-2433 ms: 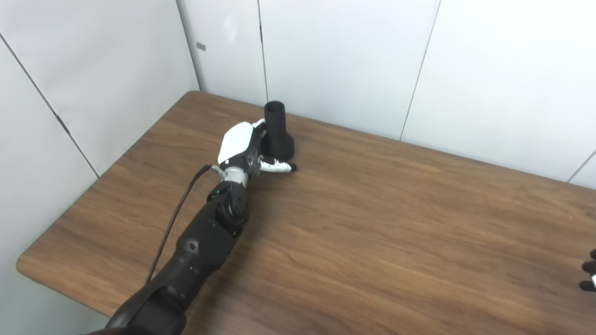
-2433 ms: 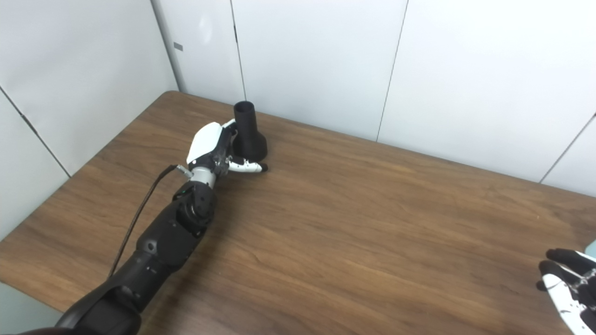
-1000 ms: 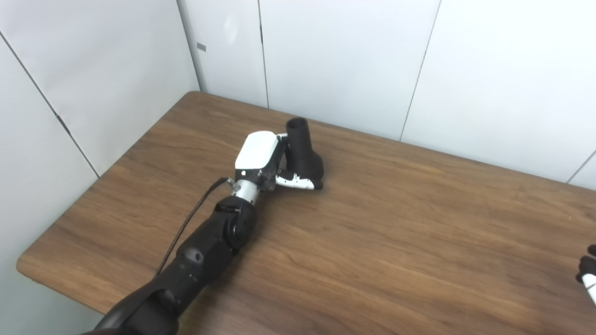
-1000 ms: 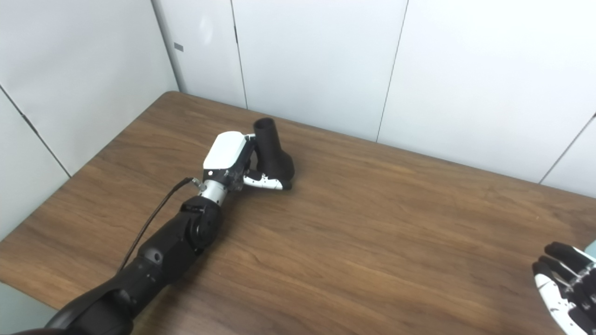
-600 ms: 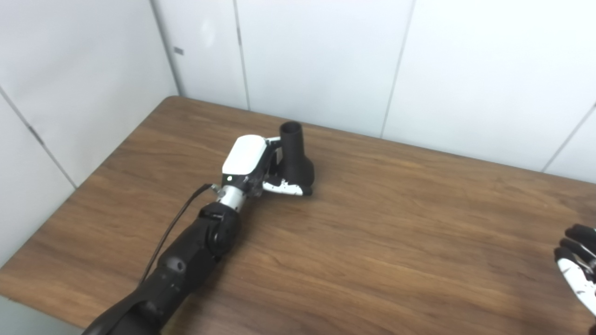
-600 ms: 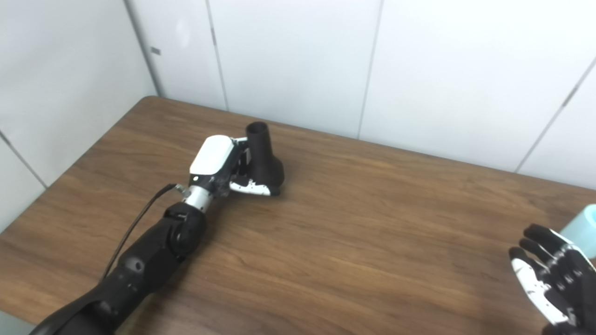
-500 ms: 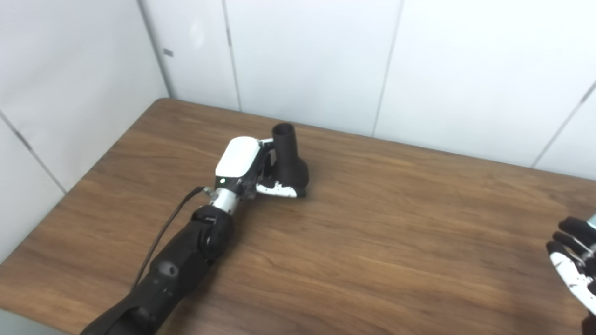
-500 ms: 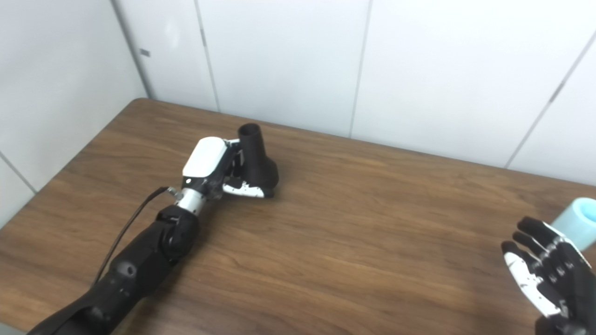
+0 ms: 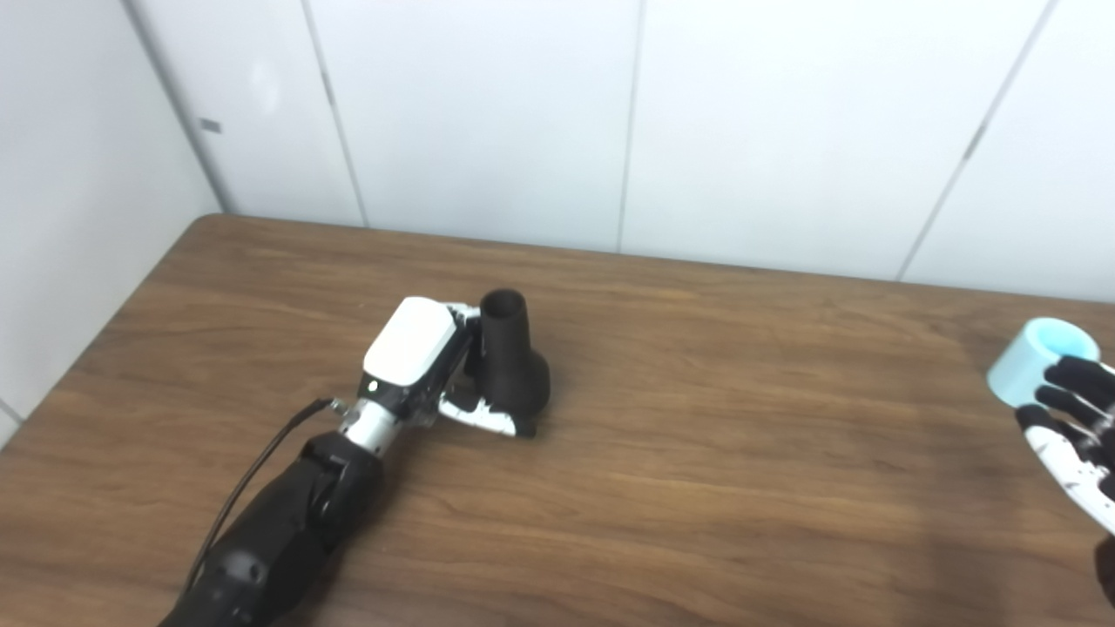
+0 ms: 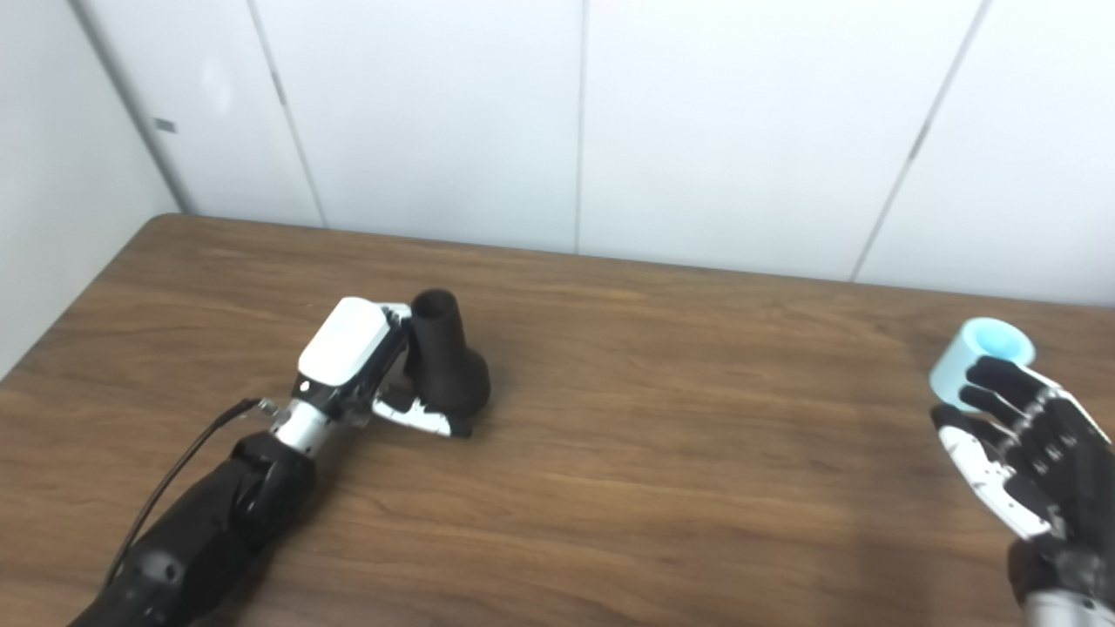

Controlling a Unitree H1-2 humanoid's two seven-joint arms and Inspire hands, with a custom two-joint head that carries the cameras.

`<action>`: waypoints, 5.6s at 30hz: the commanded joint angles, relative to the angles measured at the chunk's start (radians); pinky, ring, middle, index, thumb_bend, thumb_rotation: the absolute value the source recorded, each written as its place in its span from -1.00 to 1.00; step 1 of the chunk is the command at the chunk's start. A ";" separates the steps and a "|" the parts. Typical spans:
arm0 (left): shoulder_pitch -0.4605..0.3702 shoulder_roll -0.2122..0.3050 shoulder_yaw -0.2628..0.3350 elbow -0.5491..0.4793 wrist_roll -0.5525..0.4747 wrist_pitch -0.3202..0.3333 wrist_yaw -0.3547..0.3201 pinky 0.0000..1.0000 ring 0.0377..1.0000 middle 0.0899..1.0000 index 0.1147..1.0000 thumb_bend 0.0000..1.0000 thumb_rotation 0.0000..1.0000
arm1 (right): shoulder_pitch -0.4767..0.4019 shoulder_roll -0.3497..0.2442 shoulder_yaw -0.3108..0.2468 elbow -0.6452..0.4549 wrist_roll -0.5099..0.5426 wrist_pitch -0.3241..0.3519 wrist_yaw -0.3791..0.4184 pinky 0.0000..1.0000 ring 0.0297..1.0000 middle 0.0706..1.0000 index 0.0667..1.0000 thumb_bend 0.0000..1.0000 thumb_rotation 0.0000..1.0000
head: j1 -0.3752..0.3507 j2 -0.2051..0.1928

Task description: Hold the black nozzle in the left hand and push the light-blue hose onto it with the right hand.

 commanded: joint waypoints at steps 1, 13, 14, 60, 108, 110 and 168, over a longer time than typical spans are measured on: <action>0.107 -0.062 -0.069 0.041 0.001 -0.053 0.055 -0.25 -0.06 -0.12 -0.17 0.04 -1.00 | -0.027 -0.017 -0.020 -0.054 0.007 -0.018 -0.012 0.24 0.40 0.39 0.29 -0.56 -1.00 | -0.011 0.004; 0.093 -0.039 -0.310 0.005 0.025 -0.061 0.146 -0.22 -0.03 -0.12 -0.18 0.04 -1.00 | -0.086 -0.009 -0.043 -0.057 -0.051 -0.014 -0.070 0.24 0.39 0.37 0.26 -0.59 -1.00 | -0.098 -0.001; 0.090 -0.038 -0.334 0.003 0.031 -0.061 0.160 -0.21 -0.03 -0.11 -0.19 0.04 -1.00 | -0.093 -0.011 -0.046 -0.052 -0.056 -0.020 -0.077 0.23 0.39 0.37 0.26 -0.59 -1.00 | -0.110 -0.002; -0.050 0.016 -0.849 0.074 -0.086 -0.062 0.376 -0.13 -0.03 -0.12 -0.18 0.05 -1.00 | -0.295 -0.150 0.014 0.598 -0.247 -0.200 -0.169 0.92 1.00 1.00 1.00 1.00 0.00 | -0.558 -0.085; 0.023 0.128 -0.831 -0.062 -0.154 -0.061 0.270 -0.10 -0.01 -0.11 -0.19 0.04 -1.00 | -0.460 -0.189 0.129 0.961 -0.225 -0.344 -0.219 0.72 0.90 0.97 0.98 1.00 0.00 | -0.551 -0.069; 0.024 0.130 -0.831 -0.064 -0.150 -0.061 0.273 -0.10 -0.01 -0.11 -0.19 0.04 -1.00 | -0.470 -0.184 0.126 0.971 -0.204 -0.355 -0.210 0.78 0.94 0.99 0.99 1.00 -0.04 | -0.550 -0.068; 0.100 0.149 -0.731 -0.132 -0.154 -0.061 0.217 -0.11 -0.02 -0.11 -0.19 0.04 -1.00 | -0.515 -0.174 0.254 0.966 -0.294 -0.376 -0.263 -0.85 -0.80 -0.65 -0.11 0.04 -0.76 | -0.527 -0.055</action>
